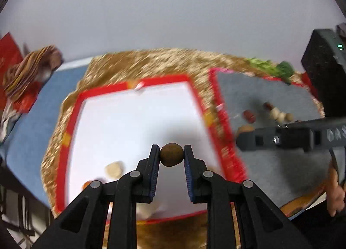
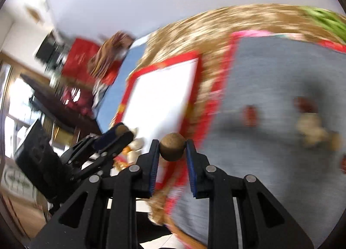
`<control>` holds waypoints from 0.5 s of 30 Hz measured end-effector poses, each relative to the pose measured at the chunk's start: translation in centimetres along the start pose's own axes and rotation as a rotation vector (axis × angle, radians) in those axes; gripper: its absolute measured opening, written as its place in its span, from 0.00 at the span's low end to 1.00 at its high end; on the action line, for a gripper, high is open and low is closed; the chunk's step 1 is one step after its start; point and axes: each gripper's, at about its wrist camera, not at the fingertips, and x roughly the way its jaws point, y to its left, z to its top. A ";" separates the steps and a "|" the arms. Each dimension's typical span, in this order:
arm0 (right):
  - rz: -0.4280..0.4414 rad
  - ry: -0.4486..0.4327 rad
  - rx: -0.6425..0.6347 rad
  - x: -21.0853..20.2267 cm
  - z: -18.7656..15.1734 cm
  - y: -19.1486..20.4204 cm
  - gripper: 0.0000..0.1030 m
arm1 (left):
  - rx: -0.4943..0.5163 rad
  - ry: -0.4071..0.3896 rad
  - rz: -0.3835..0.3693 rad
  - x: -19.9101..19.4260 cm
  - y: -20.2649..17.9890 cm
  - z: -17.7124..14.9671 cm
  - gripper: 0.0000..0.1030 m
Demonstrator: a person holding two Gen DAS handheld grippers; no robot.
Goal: Organize fruits
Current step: 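Carry the brown longan toward the white tray with the left tool, then open the left tool over the tray and return it to the mat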
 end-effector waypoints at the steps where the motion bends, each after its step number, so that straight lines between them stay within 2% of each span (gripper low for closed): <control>1: 0.001 0.018 -0.021 1.3 -0.2 1.1 0.25 | 0.001 0.013 0.008 0.2 0.5 -0.3 0.20; 7: -0.003 0.111 -0.064 6.9 -1.1 3.8 0.25 | -0.004 0.096 0.019 1.4 1.8 -1.9 0.20; 12: -0.012 0.146 -0.046 9.1 -1.1 3.7 0.25 | 0.008 0.125 0.032 2.3 2.0 -2.0 0.21; 14: -0.014 0.153 -0.043 9.4 -1.1 3.6 0.25 | 0.013 0.122 0.066 2.3 2.3 -1.9 0.21; 15: -0.017 0.155 -0.039 9.5 -1.0 3.5 0.26 | 0.012 0.120 0.083 2.3 2.3 -1.8 0.24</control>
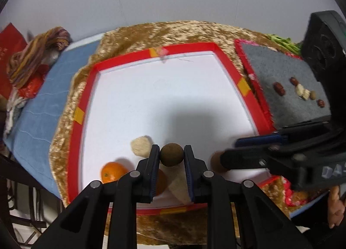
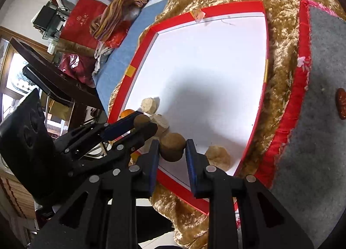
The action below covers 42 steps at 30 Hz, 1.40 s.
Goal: Organize fruits
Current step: 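Open the left tool over the tray and return it to the mat, then lower the left tool onto a pale yam piece and close on it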
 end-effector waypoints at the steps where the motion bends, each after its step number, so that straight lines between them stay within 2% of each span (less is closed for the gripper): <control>1: -0.004 -0.001 0.006 0.0 0.1 0.0 0.29 | -0.003 0.000 0.009 0.0 0.1 0.1 0.29; 3: 0.009 -0.002 0.020 -0.5 0.0 -0.1 0.59 | -0.026 -0.022 0.024 -0.4 0.2 0.4 0.50; 5: 0.015 -0.032 0.018 -1.9 0.1 -0.3 0.60 | -0.041 -0.067 0.035 -1.1 0.1 0.9 0.58; 7: 0.026 -0.091 0.015 -4.2 0.1 -0.7 0.63 | -0.040 -0.115 0.028 -1.8 -0.6 1.4 0.58; 9: 0.032 -0.143 0.026 -6.8 0.1 -1.7 0.66 | -0.029 -0.156 -0.010 -2.4 -1.8 2.0 0.60; 12: -0.005 -0.233 0.072 -11.9 -0.3 -4.8 0.69 | 0.018 -0.182 -0.079 -2.6 -4.7 2.7 0.61; 15: -0.067 -0.284 0.161 -16.3 -1.3 -9.2 0.70 | 0.092 -0.182 -0.126 -2.4 -8.2 3.3 0.61; 22: -0.215 -0.302 0.381 -22.7 -5.0 -18.5 0.71 | 0.220 -0.169 -0.259 -1.9 -15.7 3.7 0.62; 26: -0.282 -0.240 0.422 -22.6 -6.1 -21.5 0.71 | 0.274 -0.146 -0.287 -1.1 -18.4 3.7 0.62; 29: -0.310 -0.197 0.409 -21.3 -5.9 -22.1 0.70 | 0.276 -0.123 -0.311 -0.5 -19.3 3.7 0.62; 33: -0.336 -0.151 0.397 -19.3 -5.1 -22.9 0.56 | 0.270 -0.104 -0.317 -0.1 -19.6 3.8 0.62; 37: -0.460 -0.115 0.336 -17.9 -4.8 -22.0 0.46 | 0.264 -0.095 -0.330 0.1 -19.8 3.7 0.61; 39: -0.543 -0.099 0.299 -17.5 -4.9 -21.5 0.29 | 0.263 -0.098 -0.349 0.2 -20.0 3.8 0.61; 42: -0.539 -0.109 0.297 -17.8 -5.2 -21.8 0.27 | 0.264 -0.102 -0.366 0.5 -20.6 4.2 0.61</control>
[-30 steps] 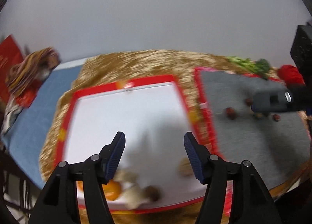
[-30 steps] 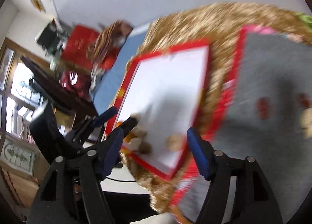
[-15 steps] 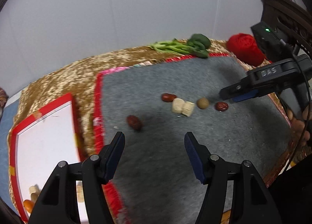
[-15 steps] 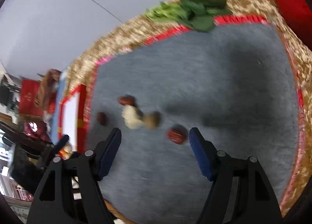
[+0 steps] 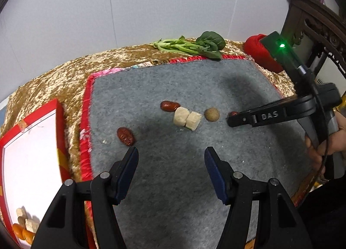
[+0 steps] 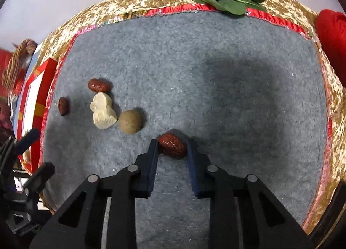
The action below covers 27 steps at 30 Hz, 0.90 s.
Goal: Organize fruits
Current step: 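Lower the left tool onto a pale yam piece and close on it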
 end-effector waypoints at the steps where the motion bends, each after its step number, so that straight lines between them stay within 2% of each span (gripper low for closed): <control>1: 0.013 -0.005 0.013 -0.2 0.0 -0.3 0.27 | 0.001 -0.003 -0.004 0.2 -0.1 0.2 0.61; 7: 0.130 -0.046 0.120 -2.4 -0.4 -3.3 0.27 | 0.000 -0.011 -0.090 2.9 -1.2 1.6 0.61; 10: 0.162 -0.066 0.162 -3.7 -0.5 -5.2 0.27 | 0.017 -0.007 -0.139 3.8 -2.0 1.9 0.57; 12: 0.183 -0.057 0.180 -3.8 -0.4 -5.5 0.27 | 0.043 0.010 -0.143 4.5 -2.6 2.0 0.36; 14: 0.197 -0.040 0.184 -3.4 -0.1 -5.2 0.27 | 0.046 0.028 -0.165 5.4 -2.8 2.1 0.28; 20: 0.200 -0.028 0.182 -3.4 0.1 -5.1 0.27 | 0.043 0.003 -0.168 5.9 -2.9 2.6 0.28; 25: 0.211 -0.016 0.198 -3.1 -0.1 -5.5 0.27 | 0.048 -0.013 -0.135 5.4 -2.3 2.8 0.28; 27: 0.214 -0.013 0.206 -3.0 -0.2 -5.7 0.27 | 0.036 0.000 -0.139 5.9 -2.1 2.8 0.28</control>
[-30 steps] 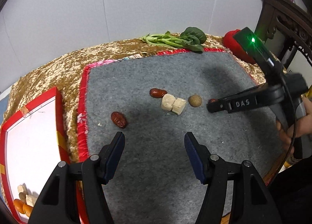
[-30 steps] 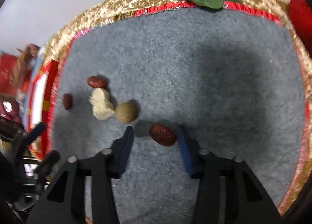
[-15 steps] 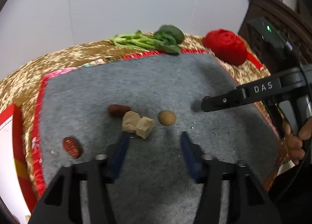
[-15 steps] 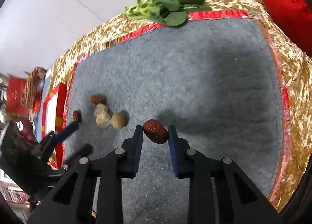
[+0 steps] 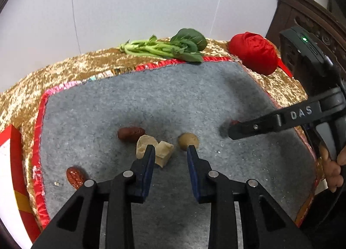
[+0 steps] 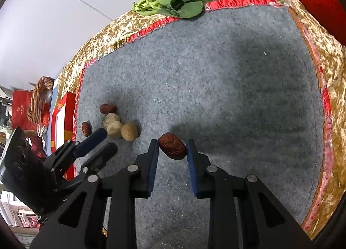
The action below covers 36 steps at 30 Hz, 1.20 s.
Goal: Organize fruits
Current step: 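Lower the left tool onto a pale yam piece and close on it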
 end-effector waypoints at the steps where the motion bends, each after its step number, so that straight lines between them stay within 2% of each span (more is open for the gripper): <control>1: 0.000 0.004 0.002 0.1 0.0 0.0 0.27 | 0.002 0.008 -0.004 0.3 -0.1 -0.1 0.28; 4: -0.001 0.029 0.001 0.8 -0.3 0.1 0.27 | 0.050 -0.006 0.015 0.6 -1.0 0.0 0.28; 7: -0.010 0.030 -0.009 1.0 -0.6 0.2 0.27 | 0.036 -0.014 0.004 0.9 -0.9 0.2 0.28; 10: 0.008 0.034 0.007 0.9 -0.6 -0.2 0.27 | 0.059 -0.001 -0.057 0.6 -1.7 0.1 0.28; 12: 0.015 0.036 0.011 0.8 -0.7 -0.5 0.27 | 0.080 0.042 -0.113 0.5 -2.3 -0.2 0.28; 14: 0.021 0.038 0.017 0.8 -0.7 -0.7 0.27 | 0.122 0.083 -0.114 0.4 -2.9 -0.7 0.28; 16: 0.021 0.040 0.015 0.7 -0.7 -0.7 0.27 | 0.125 0.070 -0.117 -0.4 -2.8 -0.6 0.28; 20: 0.021 0.044 0.015 0.8 -0.6 -0.7 0.27 | 0.100 -0.003 -0.063 -2.1 -1.4 -0.1 0.31; 22: 0.017 0.045 0.015 0.9 -0.6 -0.6 0.27 | 0.089 0.017 -0.052 -1.3 -1.2 0.0 0.31; 26: 0.012 0.044 0.013 1.1 -0.6 -0.6 0.27 | 0.147 0.067 0.014 1.4 -2.4 0.0 0.31; 28: 0.015 0.044 0.018 1.2 -0.6 -0.7 0.27 | 0.154 0.073 0.028 2.2 -2.6 0.0 0.31; 31: 0.015 0.044 0.017 1.3 -0.6 -0.8 0.27 | 0.175 0.064 0.092 2.9 -2.6 0.0 0.31; 34: 0.015 0.039 0.016 1.3 -0.6 -0.8 0.27 | 0.124 0.073 0.067 3.6 -1.7 0.3 0.30; 36: 0.034 0.028 0.024 1.1 -0.6 -0.8 0.27 | 0.117 0.064 0.059 3.5 -1.7 0.5 0.20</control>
